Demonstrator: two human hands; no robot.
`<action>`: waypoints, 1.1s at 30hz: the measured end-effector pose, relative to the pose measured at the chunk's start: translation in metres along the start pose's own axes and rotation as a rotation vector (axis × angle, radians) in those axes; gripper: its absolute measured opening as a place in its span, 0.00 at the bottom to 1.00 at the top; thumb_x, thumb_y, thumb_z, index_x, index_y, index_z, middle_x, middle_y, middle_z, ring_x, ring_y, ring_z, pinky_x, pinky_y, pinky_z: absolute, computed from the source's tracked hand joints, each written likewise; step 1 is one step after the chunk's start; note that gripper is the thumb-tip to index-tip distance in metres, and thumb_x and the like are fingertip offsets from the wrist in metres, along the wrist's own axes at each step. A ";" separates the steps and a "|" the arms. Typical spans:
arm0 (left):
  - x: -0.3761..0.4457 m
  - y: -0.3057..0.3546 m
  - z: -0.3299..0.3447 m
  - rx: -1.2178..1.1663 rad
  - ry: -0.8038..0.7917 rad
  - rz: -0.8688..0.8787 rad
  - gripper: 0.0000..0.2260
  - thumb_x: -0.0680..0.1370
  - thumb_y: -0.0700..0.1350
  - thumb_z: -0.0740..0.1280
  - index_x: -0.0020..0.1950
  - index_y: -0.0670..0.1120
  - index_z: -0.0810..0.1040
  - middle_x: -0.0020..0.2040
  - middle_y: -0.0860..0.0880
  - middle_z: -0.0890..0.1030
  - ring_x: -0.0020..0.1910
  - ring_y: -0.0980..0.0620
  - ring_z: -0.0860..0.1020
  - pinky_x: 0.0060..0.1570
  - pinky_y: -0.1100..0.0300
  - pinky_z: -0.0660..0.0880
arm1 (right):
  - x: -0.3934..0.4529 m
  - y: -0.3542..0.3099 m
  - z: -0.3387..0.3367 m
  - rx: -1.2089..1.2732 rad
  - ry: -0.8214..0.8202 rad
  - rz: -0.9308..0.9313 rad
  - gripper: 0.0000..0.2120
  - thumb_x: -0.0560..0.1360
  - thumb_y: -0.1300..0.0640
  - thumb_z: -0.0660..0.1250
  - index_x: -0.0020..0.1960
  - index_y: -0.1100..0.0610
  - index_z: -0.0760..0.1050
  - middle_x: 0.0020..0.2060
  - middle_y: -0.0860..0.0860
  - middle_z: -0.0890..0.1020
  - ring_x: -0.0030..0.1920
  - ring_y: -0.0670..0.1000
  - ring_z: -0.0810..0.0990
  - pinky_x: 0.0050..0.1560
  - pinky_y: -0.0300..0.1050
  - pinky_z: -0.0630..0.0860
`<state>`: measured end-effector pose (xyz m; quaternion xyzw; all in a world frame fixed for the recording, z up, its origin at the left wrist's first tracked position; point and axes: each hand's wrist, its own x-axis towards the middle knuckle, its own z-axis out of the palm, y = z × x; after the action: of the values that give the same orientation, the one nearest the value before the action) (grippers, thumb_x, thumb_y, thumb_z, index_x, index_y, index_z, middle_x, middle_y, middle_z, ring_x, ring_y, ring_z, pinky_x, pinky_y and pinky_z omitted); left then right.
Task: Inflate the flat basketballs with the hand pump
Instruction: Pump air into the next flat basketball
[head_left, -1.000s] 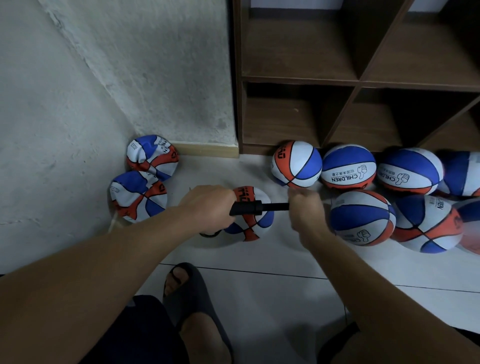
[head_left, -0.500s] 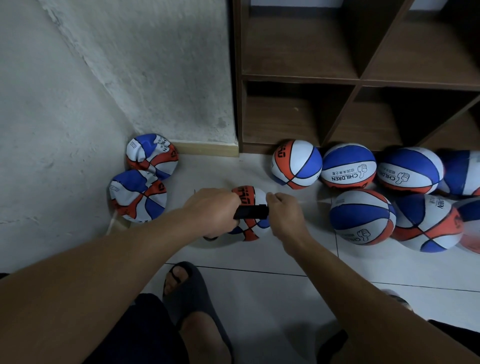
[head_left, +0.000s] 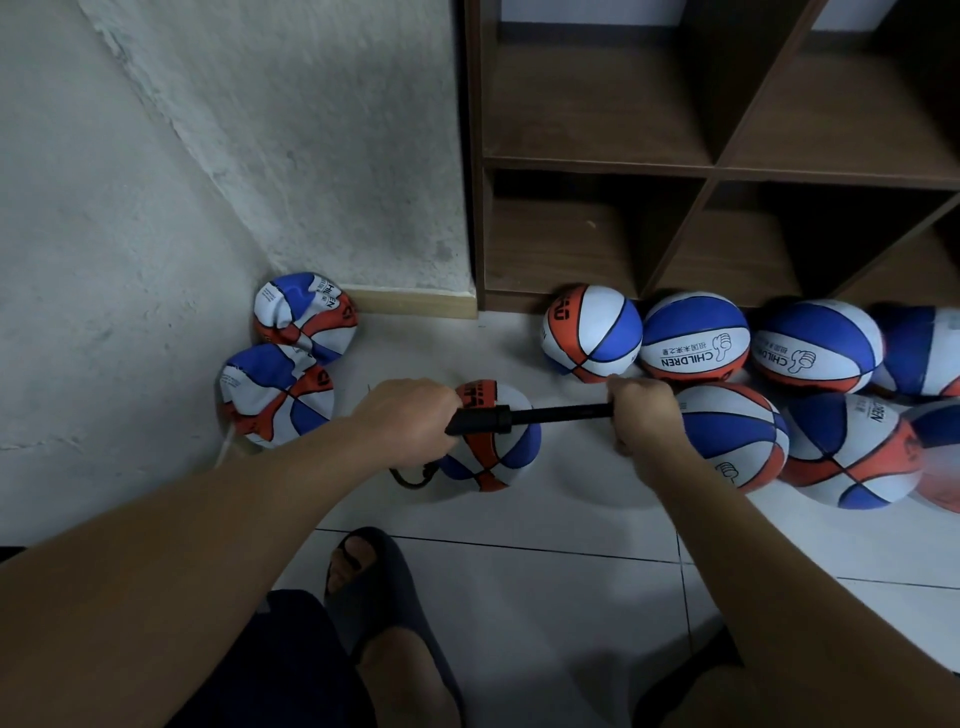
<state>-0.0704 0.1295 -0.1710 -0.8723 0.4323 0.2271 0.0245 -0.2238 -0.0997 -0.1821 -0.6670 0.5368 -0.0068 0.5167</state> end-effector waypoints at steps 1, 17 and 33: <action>0.000 0.004 0.001 -0.014 -0.006 0.005 0.12 0.81 0.49 0.68 0.38 0.54 0.73 0.36 0.52 0.79 0.32 0.53 0.77 0.30 0.58 0.66 | -0.003 0.002 0.007 -0.004 0.030 -0.017 0.07 0.84 0.63 0.61 0.47 0.58 0.74 0.40 0.53 0.75 0.40 0.54 0.75 0.42 0.52 0.78; -0.001 0.018 0.002 0.032 -0.020 0.104 0.06 0.79 0.46 0.70 0.43 0.48 0.78 0.36 0.49 0.79 0.33 0.48 0.80 0.33 0.55 0.75 | -0.050 0.006 0.065 0.007 -0.102 -0.158 0.19 0.87 0.52 0.59 0.39 0.57 0.69 0.29 0.50 0.70 0.27 0.46 0.67 0.32 0.44 0.65; -0.001 -0.012 0.005 -0.006 -0.002 0.028 0.11 0.80 0.50 0.68 0.38 0.54 0.75 0.35 0.52 0.79 0.33 0.51 0.79 0.32 0.56 0.72 | 0.002 -0.001 -0.007 -0.006 -0.097 0.076 0.05 0.82 0.59 0.64 0.47 0.56 0.71 0.39 0.54 0.72 0.33 0.51 0.68 0.29 0.43 0.66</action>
<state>-0.0639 0.1388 -0.1764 -0.8661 0.4437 0.2296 0.0190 -0.2259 -0.1064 -0.1793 -0.6472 0.5361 0.0465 0.5400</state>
